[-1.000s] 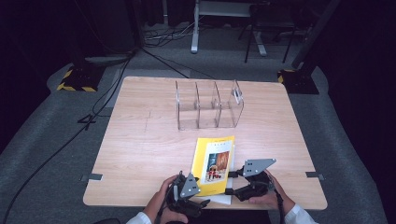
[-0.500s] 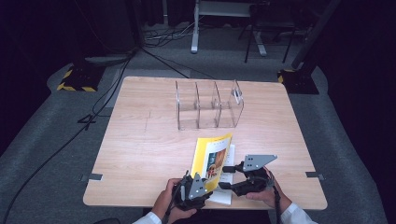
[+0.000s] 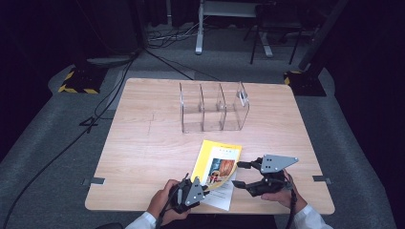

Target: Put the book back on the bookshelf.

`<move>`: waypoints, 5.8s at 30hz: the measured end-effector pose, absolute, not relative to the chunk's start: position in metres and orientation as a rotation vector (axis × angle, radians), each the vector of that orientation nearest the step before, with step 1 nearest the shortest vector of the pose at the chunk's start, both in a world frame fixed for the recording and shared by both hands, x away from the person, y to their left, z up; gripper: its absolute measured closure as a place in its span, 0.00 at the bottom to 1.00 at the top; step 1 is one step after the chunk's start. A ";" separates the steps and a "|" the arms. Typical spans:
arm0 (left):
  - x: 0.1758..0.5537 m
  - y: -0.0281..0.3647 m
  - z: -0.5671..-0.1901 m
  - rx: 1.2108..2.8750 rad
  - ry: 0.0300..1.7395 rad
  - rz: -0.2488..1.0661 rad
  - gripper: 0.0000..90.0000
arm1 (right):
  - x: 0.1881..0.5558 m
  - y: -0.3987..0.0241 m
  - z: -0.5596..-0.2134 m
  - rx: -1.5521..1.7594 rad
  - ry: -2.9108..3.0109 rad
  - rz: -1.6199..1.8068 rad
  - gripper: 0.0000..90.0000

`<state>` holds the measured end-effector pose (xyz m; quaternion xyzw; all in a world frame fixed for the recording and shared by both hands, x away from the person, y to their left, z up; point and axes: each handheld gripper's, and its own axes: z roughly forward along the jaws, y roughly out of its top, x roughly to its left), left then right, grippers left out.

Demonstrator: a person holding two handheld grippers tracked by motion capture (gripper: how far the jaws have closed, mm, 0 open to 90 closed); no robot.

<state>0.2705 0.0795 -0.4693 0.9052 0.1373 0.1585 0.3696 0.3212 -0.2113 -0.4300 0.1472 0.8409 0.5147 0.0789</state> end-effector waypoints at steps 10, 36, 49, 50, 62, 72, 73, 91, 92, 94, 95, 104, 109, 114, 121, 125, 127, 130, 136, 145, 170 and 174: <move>0.291 0.112 -0.469 2.329 0.361 0.372 0.90 | 0.340 -0.180 -0.446 0.158 2.620 1.375 0.36; 0.324 0.179 -0.467 2.274 0.531 0.340 0.70 | 0.366 -0.168 -0.472 0.154 2.455 1.113 0.79; 0.281 0.123 -0.445 2.215 0.563 0.548 0.37 | 0.355 -0.150 -0.461 0.122 2.464 1.011 0.84; 0.281 0.123 -0.445 2.215 0.563 0.548 0.37 | 0.355 -0.150 -0.461 0.122 2.464 1.011 0.84; 0.290 0.109 -0.459 2.314 0.698 0.592 0.59 | 0.354 -0.146 -0.466 0.135 2.500 1.033 0.83; 0.292 0.121 -0.460 2.366 0.584 0.606 0.86 | 0.361 -0.154 -0.472 0.189 2.492 1.126 0.69; 0.292 0.124 -0.460 2.363 0.579 0.598 0.86 | 0.365 -0.158 -0.474 0.199 2.490 1.125 0.68; 0.319 0.171 -0.448 2.312 0.654 0.518 0.76 | 0.357 -0.160 -0.467 0.045 2.394 1.201 0.90; 0.321 0.172 -0.449 2.319 0.660 0.515 0.75 | 0.355 -0.158 -0.466 0.028 2.394 1.200 0.90; 0.325 0.176 -0.451 2.321 0.665 0.500 0.73 | 0.351 -0.155 -0.465 -0.001 2.404 1.191 0.91; 0.325 0.176 -0.452 2.323 0.669 0.501 0.72 | 0.350 -0.154 -0.465 -0.010 2.402 1.186 0.92; 0.310 0.151 -0.441 2.334 0.636 0.573 0.47 | 0.348 -0.152 -0.467 0.012 2.417 1.190 0.92; 0.308 0.120 -0.440 2.385 0.643 0.616 0.40 | 0.347 -0.151 -0.467 0.031 2.415 1.190 0.91; 0.311 0.087 -0.446 2.441 0.647 0.648 0.44 | 0.346 -0.150 -0.466 0.041 2.410 1.179 0.91; 0.312 0.080 -0.449 2.472 0.629 0.709 0.78 | 0.346 -0.150 -0.466 0.058 2.415 1.189 0.87; 0.311 0.082 -0.448 2.459 0.604 0.735 0.86 | 0.347 -0.150 -0.464 0.100 2.392 1.227 0.80; 0.312 0.086 -0.447 2.423 0.611 0.727 0.88 | 0.351 -0.154 -0.462 0.167 2.386 1.265 0.66; 0.312 0.090 -0.444 2.407 0.609 0.730 0.89 | 0.358 -0.162 -0.463 0.258 2.403 1.245 0.54; 0.308 0.093 -0.439 2.390 0.600 0.803 0.94 | 0.370 -0.172 -0.473 0.339 2.445 1.168 0.47; 0.303 0.101 -0.427 2.340 0.596 0.861 0.94 | 0.384 -0.167 -0.495 0.402 2.515 1.070 0.40; 0.292 0.100 -0.434 2.297 0.518 0.718 0.92 | 0.384 -0.169 -0.476 0.446 2.431 1.440 0.42; 0.290 0.099 -0.441 2.282 0.540 0.688 0.91 | 0.379 -0.168 -0.466 0.447 2.385 1.473 0.42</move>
